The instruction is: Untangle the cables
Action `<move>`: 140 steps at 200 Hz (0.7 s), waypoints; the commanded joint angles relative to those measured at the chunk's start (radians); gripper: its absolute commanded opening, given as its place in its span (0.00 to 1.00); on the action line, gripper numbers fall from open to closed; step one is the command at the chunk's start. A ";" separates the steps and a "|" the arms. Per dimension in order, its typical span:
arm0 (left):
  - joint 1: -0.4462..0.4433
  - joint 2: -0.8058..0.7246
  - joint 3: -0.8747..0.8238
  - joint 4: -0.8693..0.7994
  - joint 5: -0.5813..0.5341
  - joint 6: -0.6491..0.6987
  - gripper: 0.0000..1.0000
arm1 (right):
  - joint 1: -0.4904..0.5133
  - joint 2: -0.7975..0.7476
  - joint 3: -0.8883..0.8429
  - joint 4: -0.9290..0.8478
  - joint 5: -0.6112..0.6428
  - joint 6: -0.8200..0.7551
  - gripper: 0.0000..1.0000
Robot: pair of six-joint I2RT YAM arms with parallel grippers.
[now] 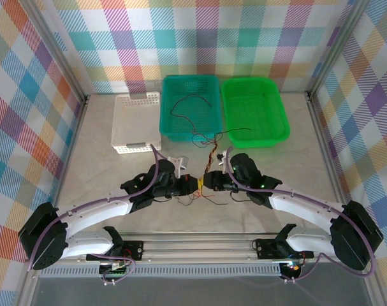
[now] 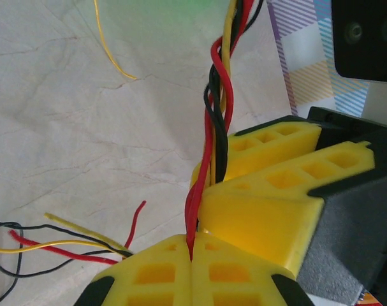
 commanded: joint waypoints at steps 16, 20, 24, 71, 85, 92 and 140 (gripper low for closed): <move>-0.021 -0.062 -0.005 0.105 0.007 -0.022 0.00 | 0.008 -0.028 -0.016 -0.014 0.070 -0.008 0.00; -0.021 -0.071 -0.003 0.097 0.004 -0.018 0.00 | 0.009 -0.038 -0.017 -0.029 0.087 -0.010 0.00; -0.020 -0.081 -0.001 0.085 0.000 -0.012 0.00 | 0.008 -0.049 -0.017 -0.046 0.106 -0.011 0.00; -0.011 -0.268 0.036 -0.180 -0.059 0.082 0.00 | -0.003 -0.183 -0.032 -0.278 0.308 -0.033 0.00; 0.003 -0.319 0.052 -0.272 -0.071 0.106 0.00 | -0.025 -0.219 -0.050 -0.318 0.330 -0.028 0.00; 0.010 -0.345 0.060 -0.313 -0.077 0.122 0.00 | -0.044 -0.240 -0.063 -0.331 0.332 -0.021 0.00; 0.079 -0.451 0.161 -0.639 -0.091 0.213 0.00 | -0.257 -0.383 -0.143 -0.437 0.283 0.047 0.00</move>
